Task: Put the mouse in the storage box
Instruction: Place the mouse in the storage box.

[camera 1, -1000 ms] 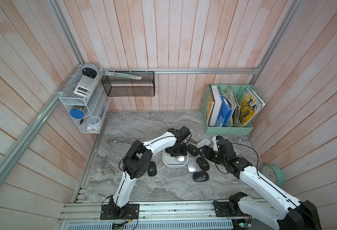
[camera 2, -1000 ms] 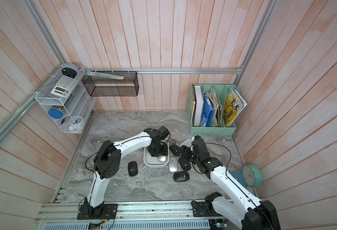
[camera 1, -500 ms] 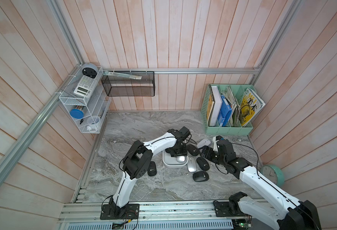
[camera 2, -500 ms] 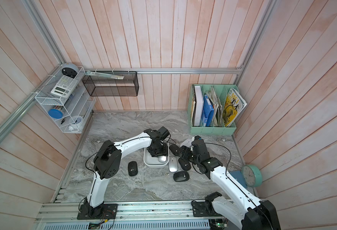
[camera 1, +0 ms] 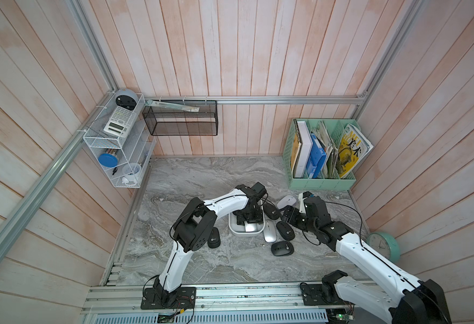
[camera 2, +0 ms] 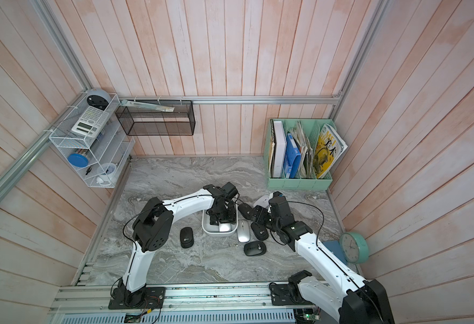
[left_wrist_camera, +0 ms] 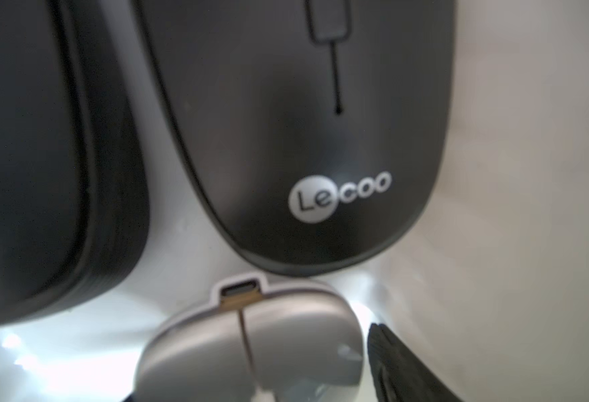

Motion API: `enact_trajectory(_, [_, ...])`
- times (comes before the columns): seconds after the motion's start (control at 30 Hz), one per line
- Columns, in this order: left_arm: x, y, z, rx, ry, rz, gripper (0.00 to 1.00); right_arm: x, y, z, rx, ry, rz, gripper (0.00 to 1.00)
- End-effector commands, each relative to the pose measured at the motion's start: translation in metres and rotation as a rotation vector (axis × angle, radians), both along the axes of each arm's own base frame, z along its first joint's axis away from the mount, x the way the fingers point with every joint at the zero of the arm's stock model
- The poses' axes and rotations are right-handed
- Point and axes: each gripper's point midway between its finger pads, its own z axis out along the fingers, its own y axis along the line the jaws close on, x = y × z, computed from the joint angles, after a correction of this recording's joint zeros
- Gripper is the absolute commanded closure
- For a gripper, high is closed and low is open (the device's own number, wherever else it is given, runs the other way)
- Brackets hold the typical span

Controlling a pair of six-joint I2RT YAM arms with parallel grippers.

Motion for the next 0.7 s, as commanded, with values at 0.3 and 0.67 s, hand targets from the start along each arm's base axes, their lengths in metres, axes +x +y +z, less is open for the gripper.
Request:
enact_trajectory(0.3, [-0.002,0.019,0.046,0.02,-0.081,0.01,0.0,0.013,-0.021,0.004,-0.138,0.015,-0.075,0.16])
enact_trajectory(0.67, [0.007,0.046,0.089,-0.171,-0.134,0.097,0.0,0.069,-0.048,0.012,-0.383,0.158,-0.213,0.06])
